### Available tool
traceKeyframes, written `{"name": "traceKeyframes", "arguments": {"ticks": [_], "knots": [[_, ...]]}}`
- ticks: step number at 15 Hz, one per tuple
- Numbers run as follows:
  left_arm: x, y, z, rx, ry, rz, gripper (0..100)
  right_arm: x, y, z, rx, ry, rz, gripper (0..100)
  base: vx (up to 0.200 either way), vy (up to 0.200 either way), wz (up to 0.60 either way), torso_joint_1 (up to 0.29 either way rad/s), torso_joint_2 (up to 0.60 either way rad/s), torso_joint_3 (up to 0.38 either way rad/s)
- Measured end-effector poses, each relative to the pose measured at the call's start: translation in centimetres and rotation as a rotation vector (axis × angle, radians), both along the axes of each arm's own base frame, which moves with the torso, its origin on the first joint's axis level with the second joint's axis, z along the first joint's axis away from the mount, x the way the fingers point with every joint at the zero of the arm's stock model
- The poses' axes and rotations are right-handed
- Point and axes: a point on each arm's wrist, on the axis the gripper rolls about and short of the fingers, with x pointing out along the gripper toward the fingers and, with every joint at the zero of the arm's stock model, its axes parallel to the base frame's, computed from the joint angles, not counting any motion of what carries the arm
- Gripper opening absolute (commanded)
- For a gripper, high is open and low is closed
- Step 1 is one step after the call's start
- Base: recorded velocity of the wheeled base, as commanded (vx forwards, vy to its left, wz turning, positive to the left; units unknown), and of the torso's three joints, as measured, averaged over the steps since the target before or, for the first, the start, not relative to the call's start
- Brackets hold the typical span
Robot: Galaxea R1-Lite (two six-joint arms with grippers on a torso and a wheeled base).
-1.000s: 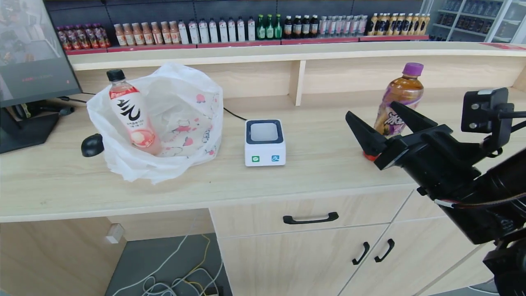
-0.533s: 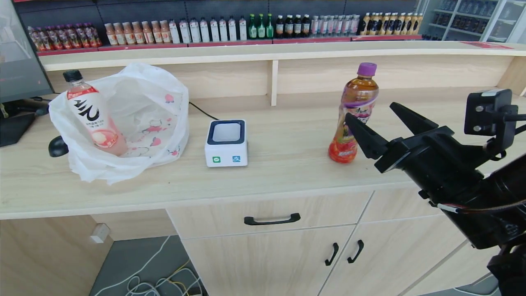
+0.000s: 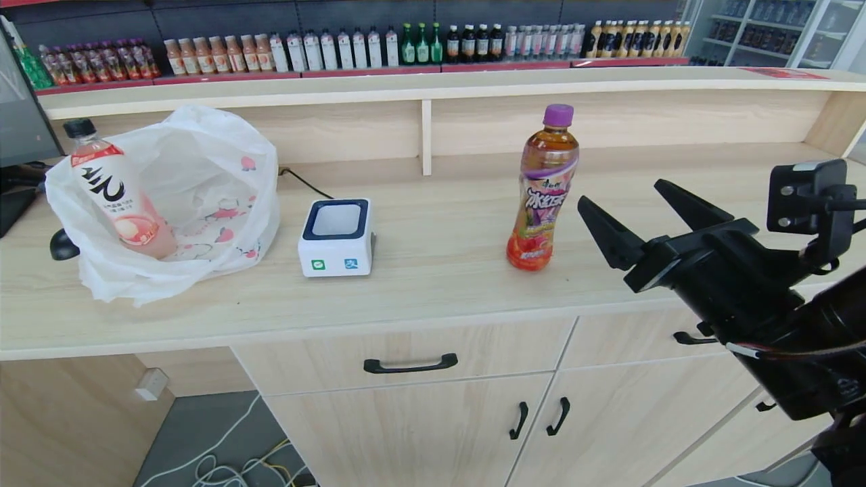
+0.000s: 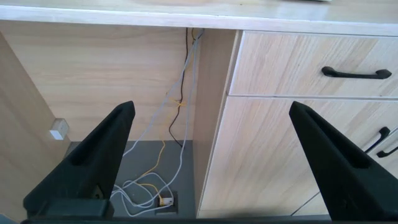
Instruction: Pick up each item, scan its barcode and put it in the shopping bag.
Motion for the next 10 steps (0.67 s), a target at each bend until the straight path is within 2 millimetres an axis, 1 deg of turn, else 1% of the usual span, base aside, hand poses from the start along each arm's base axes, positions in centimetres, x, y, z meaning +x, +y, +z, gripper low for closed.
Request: {"name": "traceKeyframes", "arguments": {"ticks": [4,7,10], "knots": [[0.0,0.0,0.0,0.0,0.0,0.001,100,-0.1,0.0,-0.4,-0.005,0.028,-0.013,100,0.0,0.0,0.0,0.0,0.0,0.0],[0.0,0.0,0.0,0.0,0.0,0.0,100,0.2,0.3,-1.5,-0.059,0.123,-0.005,100,0.0,0.0,0.0,0.0,0.0,0.0],[0.0,0.0,0.0,0.0,0.0,0.0,100,0.6,0.6,-2.0,-0.084,0.19,0.0,100,0.0,0.0,0.0,0.0,0.0,0.0]]}}
